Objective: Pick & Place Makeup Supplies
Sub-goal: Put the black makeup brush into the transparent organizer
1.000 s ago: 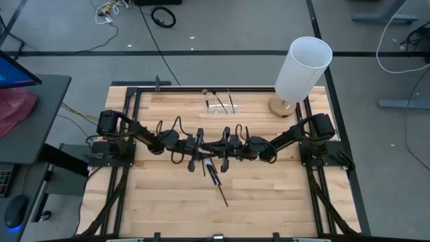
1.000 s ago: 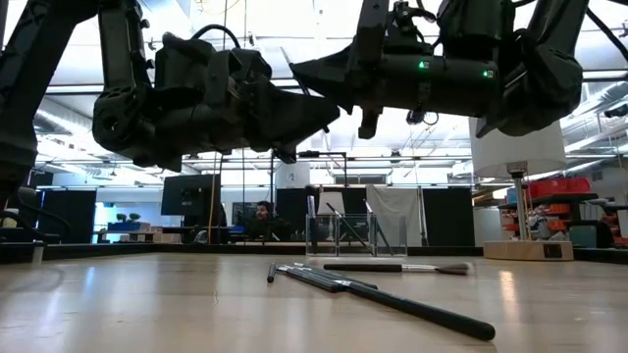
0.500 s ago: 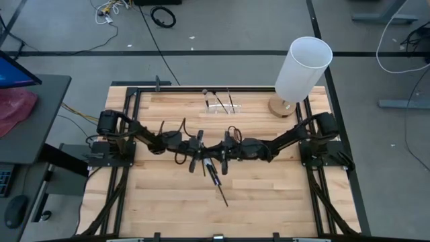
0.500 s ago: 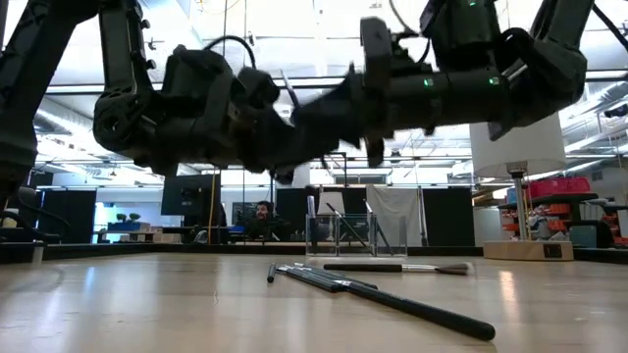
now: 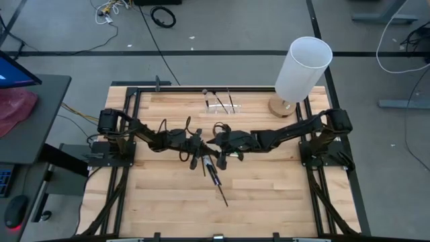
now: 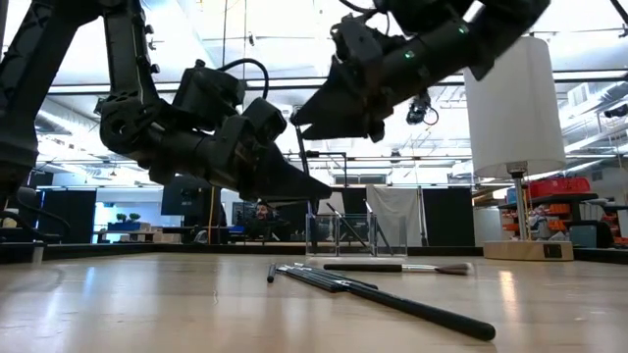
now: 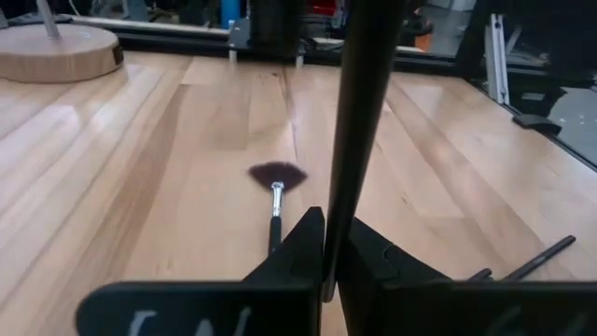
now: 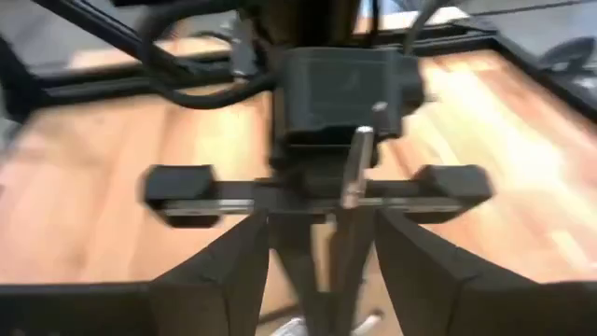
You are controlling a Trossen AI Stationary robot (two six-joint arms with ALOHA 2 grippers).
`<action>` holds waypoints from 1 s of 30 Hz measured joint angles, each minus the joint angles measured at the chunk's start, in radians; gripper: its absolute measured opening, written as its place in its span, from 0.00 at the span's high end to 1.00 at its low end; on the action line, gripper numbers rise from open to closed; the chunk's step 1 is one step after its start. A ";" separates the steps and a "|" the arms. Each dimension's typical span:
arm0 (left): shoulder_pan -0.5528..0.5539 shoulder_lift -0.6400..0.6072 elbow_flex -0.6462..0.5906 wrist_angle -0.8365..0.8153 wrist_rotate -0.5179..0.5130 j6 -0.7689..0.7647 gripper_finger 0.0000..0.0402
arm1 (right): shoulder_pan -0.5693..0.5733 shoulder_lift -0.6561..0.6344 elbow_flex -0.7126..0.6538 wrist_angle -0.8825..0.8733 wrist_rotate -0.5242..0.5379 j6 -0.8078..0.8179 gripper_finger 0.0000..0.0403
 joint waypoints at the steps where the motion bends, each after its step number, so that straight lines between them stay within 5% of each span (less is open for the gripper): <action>1: 0.000 0.000 0.001 0.001 0.000 0.000 0.95 | -0.001 0.003 0.018 -0.020 0.016 -0.010 0.52; 9: -0.001 0.000 0.001 0.006 0.000 -0.001 0.96 | -0.017 0.007 0.038 -0.035 0.027 -0.035 0.64; 21: 0.000 0.000 0.001 0.013 -0.030 0.001 0.94 | -0.020 0.043 0.039 0.003 0.022 -0.081 0.97; 26: 0.000 0.000 0.001 0.015 -0.028 -0.001 0.78 | -0.020 0.015 0.039 -0.070 0.030 -0.069 0.96; 30: 0.000 0.000 0.001 0.005 -0.049 -0.001 0.58 | -0.022 -0.063 0.039 -0.178 0.145 -0.071 0.98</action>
